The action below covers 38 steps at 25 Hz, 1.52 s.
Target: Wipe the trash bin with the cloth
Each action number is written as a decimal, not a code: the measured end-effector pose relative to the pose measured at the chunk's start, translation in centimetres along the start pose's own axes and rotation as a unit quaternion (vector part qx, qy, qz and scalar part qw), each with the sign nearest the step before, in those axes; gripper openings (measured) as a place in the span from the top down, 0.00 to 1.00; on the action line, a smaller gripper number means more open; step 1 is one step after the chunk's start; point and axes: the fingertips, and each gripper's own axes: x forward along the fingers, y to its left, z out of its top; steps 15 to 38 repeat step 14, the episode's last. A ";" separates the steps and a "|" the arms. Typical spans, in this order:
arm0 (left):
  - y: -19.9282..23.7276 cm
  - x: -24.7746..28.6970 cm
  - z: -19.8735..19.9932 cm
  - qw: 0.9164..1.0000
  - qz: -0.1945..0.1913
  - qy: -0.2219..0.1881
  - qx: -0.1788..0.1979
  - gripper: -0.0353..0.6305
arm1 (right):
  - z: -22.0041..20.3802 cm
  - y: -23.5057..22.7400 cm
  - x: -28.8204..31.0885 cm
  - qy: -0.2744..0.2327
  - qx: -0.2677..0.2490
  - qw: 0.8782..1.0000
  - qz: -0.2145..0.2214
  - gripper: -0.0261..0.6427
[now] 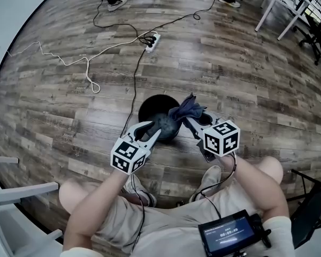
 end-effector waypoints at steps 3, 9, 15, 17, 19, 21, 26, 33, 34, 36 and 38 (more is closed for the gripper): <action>-0.2 0.2 -0.6 1.000 -0.003 0.010 0.001 0.75 | -0.1 0.5 0.2 0.004 -0.002 1.000 0.007 0.84; -1.3 0.3 -1.1 1.000 -0.012 0.020 0.003 0.75 | -0.4 1.4 0.2 0.007 0.023 0.999 0.022 0.84; -2.1 0.1 -0.1 1.000 -0.015 0.005 -0.020 0.75 | 0.5 2.6 0.1 -0.001 0.056 0.998 0.037 0.84; -2.1 0.1 -0.1 1.000 -0.015 0.005 -0.020 0.75 | 0.5 2.6 0.1 -0.001 0.056 0.998 0.037 0.84; -2.1 0.1 -0.1 1.000 -0.015 0.005 -0.020 0.75 | 0.5 2.6 0.1 -0.001 0.056 0.998 0.037 0.84; -2.1 0.1 -0.1 1.000 -0.015 0.005 -0.020 0.75 | 0.5 2.6 0.1 -0.001 0.056 0.998 0.037 0.84; -2.1 0.1 -0.1 1.000 -0.015 0.005 -0.020 0.75 | 0.5 2.6 0.1 -0.001 0.056 0.998 0.037 0.84; -2.1 0.1 -0.1 1.000 -0.015 0.005 -0.020 0.75 | 0.5 2.6 0.1 -0.001 0.056 0.998 0.037 0.84; -2.1 0.1 -0.1 1.000 -0.015 0.005 -0.020 0.75 | 0.5 2.6 0.1 -0.001 0.056 0.998 0.037 0.84; -2.1 0.1 -0.1 1.000 -0.015 0.005 -0.020 0.75 | 0.5 2.6 0.1 -0.001 0.056 0.998 0.037 0.84; -2.1 0.1 -0.1 1.000 -0.015 0.005 -0.020 0.75 | 0.5 2.6 0.1 -0.001 0.056 0.998 0.037 0.84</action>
